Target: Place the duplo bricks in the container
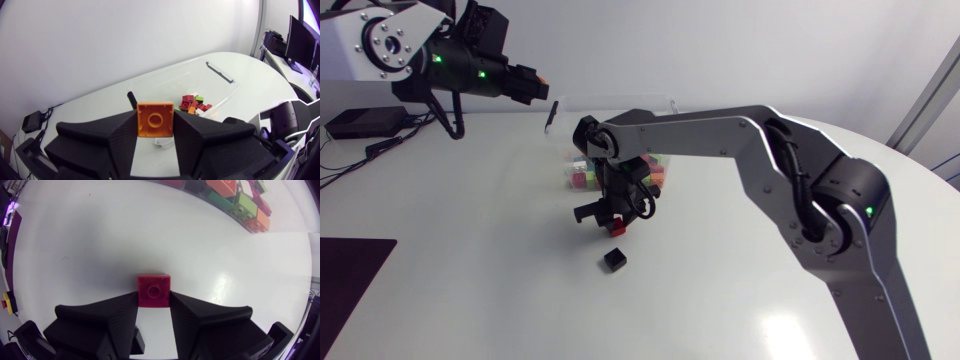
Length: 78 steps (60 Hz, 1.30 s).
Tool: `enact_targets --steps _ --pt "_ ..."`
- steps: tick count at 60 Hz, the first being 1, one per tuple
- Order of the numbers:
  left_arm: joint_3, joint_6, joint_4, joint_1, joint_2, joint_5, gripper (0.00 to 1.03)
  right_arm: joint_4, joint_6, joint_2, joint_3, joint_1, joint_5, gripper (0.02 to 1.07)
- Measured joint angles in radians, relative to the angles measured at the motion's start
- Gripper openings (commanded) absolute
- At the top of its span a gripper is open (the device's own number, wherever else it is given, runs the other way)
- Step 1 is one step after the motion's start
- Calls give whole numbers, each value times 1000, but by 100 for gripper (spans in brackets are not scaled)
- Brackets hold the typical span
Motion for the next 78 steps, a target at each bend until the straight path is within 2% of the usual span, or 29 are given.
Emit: enact_targets --steps 14,24,25,26,27,29,30,31,33,36,46,55,62,68,78 --pt "119 -50 19 -35 139 0 34 39 -4 -187 -165 -19 0 35" --pt "209 -85 46 -48 255 0 38 52 -17 -363 -233 -99 -1 35" --pt "213 -86 48 -49 261 0 43 52 -18 -373 -236 -105 -1 34" --pt "220 -92 50 -51 273 0 44 54 -21 -390 -239 -117 -1 34" --pt "226 -93 51 -52 281 1 58 54 -24 -396 -240 -123 -2 34" --pt "238 -97 52 -56 296 0 68 54 -27 -412 -240 -139 -2 34" --pt "245 -97 52 -57 306 0 78 54 -27 -420 -240 -146 -4 34" --pt "250 -98 53 -57 313 0 83 54 -27 -426 -240 -153 -5 34" --pt "261 -100 54 -60 329 0 92 53 -31 -441 -240 -170 -7 34" --pt "268 -100 55 -63 344 0 98 53 -35 -459 -238 -192 -8 34" --pt "260 -95 51 -66 337 0 98 52 -58 -483 -182 -250 -12 34" --pt "161 -13 -43 -101 230 -2 98 55 -76 -483 -97 -273 -27 34" --pt "43 64 -94 -160 134 1 98 99 -80 -483 -57 -286 -33 34" --pt "-53 119 -134 -239 92 0 98 137 -79 -483 -42 -292 -34 34" --pt "-98 156 -201 -328 109 -10 96 182 -79 -482 -32 -292 -34 34"
